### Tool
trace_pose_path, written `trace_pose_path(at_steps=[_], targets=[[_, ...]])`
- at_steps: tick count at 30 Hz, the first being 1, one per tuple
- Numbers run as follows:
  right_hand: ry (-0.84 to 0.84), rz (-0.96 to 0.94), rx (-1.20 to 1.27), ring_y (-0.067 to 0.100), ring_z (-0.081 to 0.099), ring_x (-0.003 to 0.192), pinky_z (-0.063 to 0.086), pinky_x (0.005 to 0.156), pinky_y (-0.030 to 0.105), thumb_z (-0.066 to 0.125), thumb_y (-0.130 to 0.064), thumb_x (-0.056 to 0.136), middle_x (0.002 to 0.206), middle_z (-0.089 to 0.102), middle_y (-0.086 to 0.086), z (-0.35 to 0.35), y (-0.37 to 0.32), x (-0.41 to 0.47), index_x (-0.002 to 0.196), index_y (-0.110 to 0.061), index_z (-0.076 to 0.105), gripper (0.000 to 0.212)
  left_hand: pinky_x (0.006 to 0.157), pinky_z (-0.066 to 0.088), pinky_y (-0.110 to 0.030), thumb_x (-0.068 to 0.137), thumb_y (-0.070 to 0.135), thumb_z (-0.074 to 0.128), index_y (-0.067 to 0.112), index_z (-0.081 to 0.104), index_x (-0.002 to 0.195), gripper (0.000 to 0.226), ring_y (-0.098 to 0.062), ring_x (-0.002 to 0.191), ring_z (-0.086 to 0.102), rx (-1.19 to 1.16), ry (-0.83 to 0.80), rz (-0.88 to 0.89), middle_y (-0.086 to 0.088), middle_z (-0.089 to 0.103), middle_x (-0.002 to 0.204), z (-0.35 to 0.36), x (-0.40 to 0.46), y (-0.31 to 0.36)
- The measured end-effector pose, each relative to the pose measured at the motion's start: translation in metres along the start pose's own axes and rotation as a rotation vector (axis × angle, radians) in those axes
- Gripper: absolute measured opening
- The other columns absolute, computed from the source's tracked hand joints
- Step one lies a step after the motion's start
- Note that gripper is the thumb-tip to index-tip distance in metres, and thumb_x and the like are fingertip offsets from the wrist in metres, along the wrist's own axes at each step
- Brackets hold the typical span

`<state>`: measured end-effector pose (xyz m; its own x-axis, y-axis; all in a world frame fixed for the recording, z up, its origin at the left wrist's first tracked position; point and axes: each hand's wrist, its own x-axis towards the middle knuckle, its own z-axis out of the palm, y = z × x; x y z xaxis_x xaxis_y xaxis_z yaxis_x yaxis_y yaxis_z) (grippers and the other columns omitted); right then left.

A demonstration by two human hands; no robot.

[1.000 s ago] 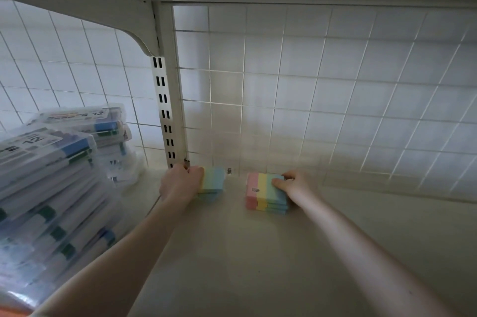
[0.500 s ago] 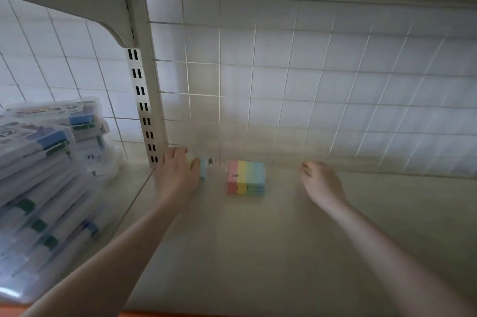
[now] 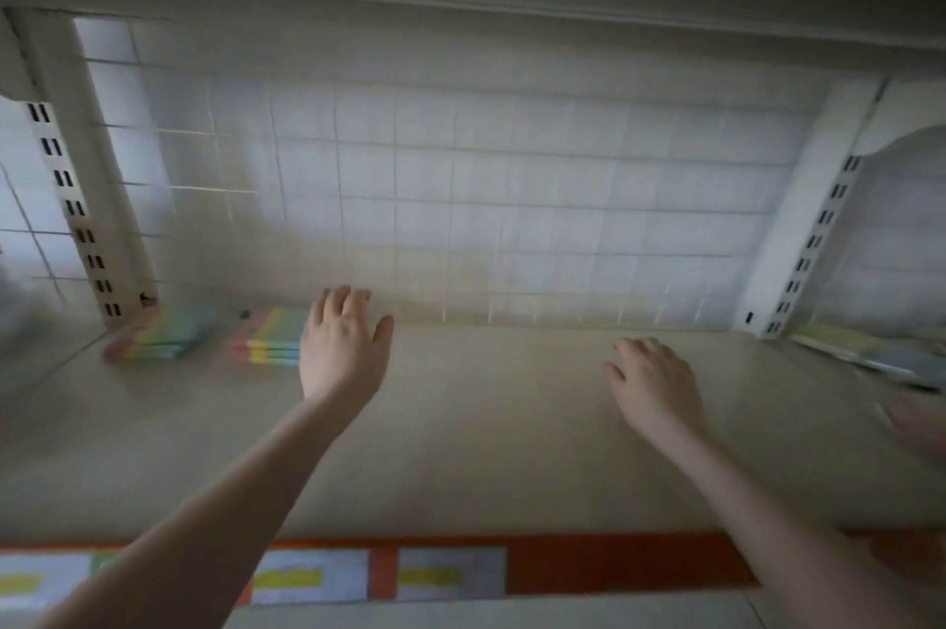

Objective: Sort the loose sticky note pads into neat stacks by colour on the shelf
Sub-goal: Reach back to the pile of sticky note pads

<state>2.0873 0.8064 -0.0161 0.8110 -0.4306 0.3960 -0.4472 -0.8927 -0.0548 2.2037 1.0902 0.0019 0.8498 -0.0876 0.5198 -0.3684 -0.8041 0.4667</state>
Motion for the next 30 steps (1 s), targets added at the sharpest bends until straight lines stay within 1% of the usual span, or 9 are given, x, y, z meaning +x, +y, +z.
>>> trace_pose_path(at_steps=[8,12,15,17,21,24,27,29,30], targets=[[-0.01,0.089,-0.027,0.027,0.05,0.115,0.038,0.094,0.034,0.043,-0.036,0.096,0.123,0.056,0.008,-0.027,0.149,-0.029,0.122,-0.015,0.054,0.035,0.112,0.024,-0.038,0.094,0.037,0.048,0.011,0.046,0.134,0.048,-0.025,0.139,0.025,-0.043,-0.14,0.062,-0.008,0.04,0.144,0.055,-0.061,0.138],[-0.002,0.135,-0.03,0.025,0.05,0.115,0.04,0.091,0.033,0.04,-0.036,0.098,0.125,0.054,0.006,-0.039,0.19,-0.038,0.125,-0.016,0.051,0.036,0.111,0.025,-0.037,0.095,0.039,0.047,0.012,0.043,0.136,0.049,-0.023,0.137,0.027,-0.056,-0.182,0.1,-0.006,0.039,0.144,0.065,-0.07,0.176],[0.012,0.176,-0.019,0.024,0.049,0.117,0.039,0.095,0.034,0.039,-0.037,0.098,0.126,0.053,0.005,-0.041,0.21,-0.042,0.126,-0.016,0.05,0.036,0.11,0.025,-0.037,0.095,0.039,0.047,0.012,0.043,0.136,0.05,-0.023,0.136,0.028,-0.062,-0.215,0.134,-0.006,0.039,0.143,0.075,-0.072,0.195],[0.034,0.187,-0.031,0.025,0.05,0.115,0.038,0.095,0.035,0.04,-0.035,0.098,0.124,0.054,0.006,-0.039,0.224,-0.044,0.123,-0.015,0.051,0.035,0.11,0.025,-0.038,0.095,0.039,0.046,0.012,0.042,0.137,0.05,-0.024,0.136,0.029,-0.074,-0.235,0.159,-0.006,0.039,0.143,0.084,-0.07,0.207],[0.091,0.219,-0.014,0.026,0.053,0.106,0.04,0.086,0.035,0.04,-0.034,0.098,0.117,0.057,0.008,-0.044,0.256,-0.05,0.113,-0.013,0.056,0.03,0.111,0.025,-0.038,0.095,0.039,0.046,0.01,0.042,0.138,0.052,-0.024,0.137,0.027,-0.104,-0.267,0.194,-0.007,0.038,0.145,0.102,-0.072,0.238],[0.111,0.271,-0.014,0.028,0.053,0.109,0.041,0.088,0.037,0.041,-0.035,0.098,0.12,0.057,0.009,-0.054,0.29,-0.053,0.118,-0.013,0.056,0.034,0.111,0.025,-0.039,0.096,0.04,0.045,0.011,0.04,0.139,0.053,-0.024,0.137,0.026,-0.112,-0.314,0.224,-0.007,0.037,0.146,0.115,-0.08,0.268],[0.131,0.288,-0.073,0.032,0.052,0.113,0.043,0.089,0.04,0.043,-0.031,0.097,0.125,0.055,0.013,-0.062,0.332,-0.051,0.121,-0.012,0.055,0.033,0.112,0.024,-0.039,0.096,0.042,0.043,0.011,0.037,0.141,0.055,-0.023,0.14,0.022,-0.128,-0.326,0.261,-0.007,0.034,0.148,0.126,-0.086,0.306],[0.147,0.278,-0.05,0.035,0.052,0.111,0.044,0.089,0.042,0.046,-0.027,0.096,0.121,0.056,0.016,-0.067,0.363,-0.048,0.129,-0.014,0.052,0.037,0.113,0.023,-0.039,0.096,0.043,0.043,0.011,0.036,0.141,0.056,-0.022,0.141,0.02,-0.138,-0.323,0.269,-0.006,0.033,0.149,0.135,-0.093,0.334],[0.166,0.262,-0.034,0.036,0.054,0.107,0.044,0.086,0.042,0.048,-0.025,0.095,0.117,0.058,0.017,-0.069,0.379,-0.046,0.129,-0.013,0.053,0.037,0.113,0.022,-0.039,0.096,0.043,0.044,0.011,0.037,0.141,0.056,-0.022,0.141,0.02,-0.141,-0.321,0.271,-0.006,0.033,0.149,0.141,-0.096,0.348]])
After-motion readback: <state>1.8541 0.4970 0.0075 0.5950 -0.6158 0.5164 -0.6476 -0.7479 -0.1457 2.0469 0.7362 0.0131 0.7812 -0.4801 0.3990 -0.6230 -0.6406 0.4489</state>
